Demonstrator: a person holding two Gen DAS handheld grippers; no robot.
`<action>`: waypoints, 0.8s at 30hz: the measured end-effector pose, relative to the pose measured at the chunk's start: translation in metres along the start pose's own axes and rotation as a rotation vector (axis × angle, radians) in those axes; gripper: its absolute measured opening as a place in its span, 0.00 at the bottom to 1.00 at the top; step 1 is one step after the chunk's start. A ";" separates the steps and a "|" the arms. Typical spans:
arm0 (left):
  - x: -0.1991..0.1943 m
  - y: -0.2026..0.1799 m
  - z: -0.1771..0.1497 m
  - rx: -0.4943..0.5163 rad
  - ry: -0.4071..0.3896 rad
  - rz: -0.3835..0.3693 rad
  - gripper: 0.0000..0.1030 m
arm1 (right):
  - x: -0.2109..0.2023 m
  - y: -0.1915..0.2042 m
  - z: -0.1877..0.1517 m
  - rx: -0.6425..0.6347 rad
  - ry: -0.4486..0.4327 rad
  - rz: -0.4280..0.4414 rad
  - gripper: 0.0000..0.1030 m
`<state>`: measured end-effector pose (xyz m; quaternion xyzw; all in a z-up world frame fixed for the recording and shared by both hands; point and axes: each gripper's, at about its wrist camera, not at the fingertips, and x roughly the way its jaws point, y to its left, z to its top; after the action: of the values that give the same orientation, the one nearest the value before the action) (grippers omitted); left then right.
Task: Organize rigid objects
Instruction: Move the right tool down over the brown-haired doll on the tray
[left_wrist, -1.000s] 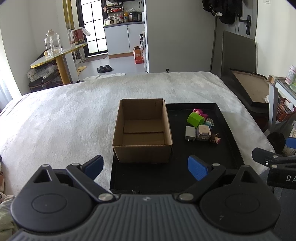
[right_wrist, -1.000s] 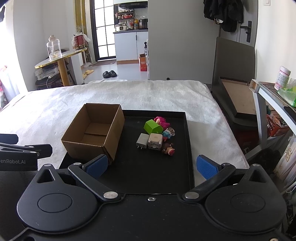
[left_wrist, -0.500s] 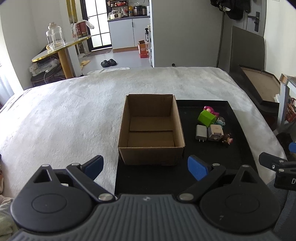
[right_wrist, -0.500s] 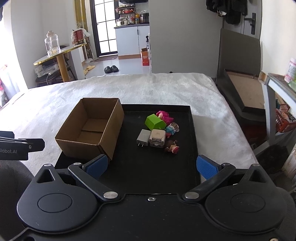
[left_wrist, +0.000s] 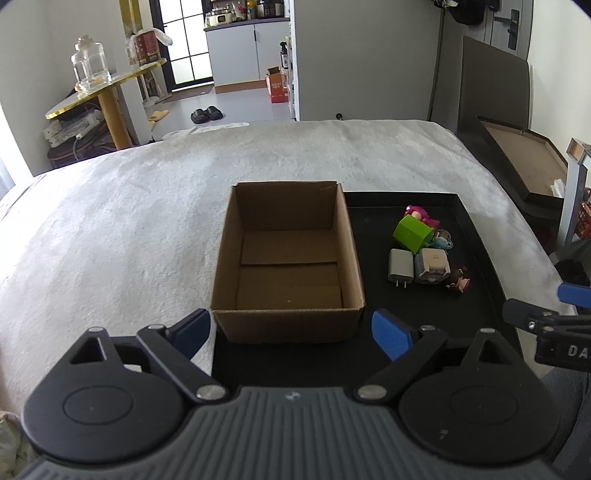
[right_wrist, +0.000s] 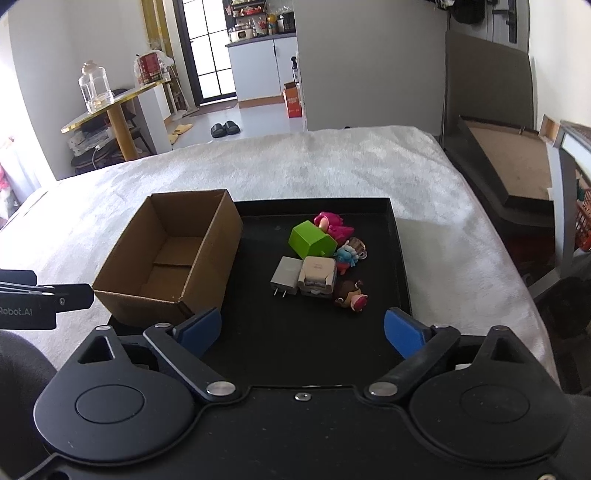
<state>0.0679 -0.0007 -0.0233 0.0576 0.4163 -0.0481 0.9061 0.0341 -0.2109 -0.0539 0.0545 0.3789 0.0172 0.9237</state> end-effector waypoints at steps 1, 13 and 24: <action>0.003 -0.002 0.002 0.001 0.000 -0.002 0.92 | 0.004 -0.002 0.001 0.003 0.005 0.001 0.88; 0.042 -0.025 0.025 0.038 0.026 0.005 0.85 | 0.059 -0.033 0.009 0.077 0.067 0.027 0.81; 0.082 -0.046 0.037 0.049 0.065 0.056 0.77 | 0.121 -0.059 -0.001 0.145 0.102 0.050 0.73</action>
<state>0.1421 -0.0545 -0.0648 0.0930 0.4426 -0.0309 0.8913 0.1194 -0.2609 -0.1460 0.1300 0.4242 0.0157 0.8960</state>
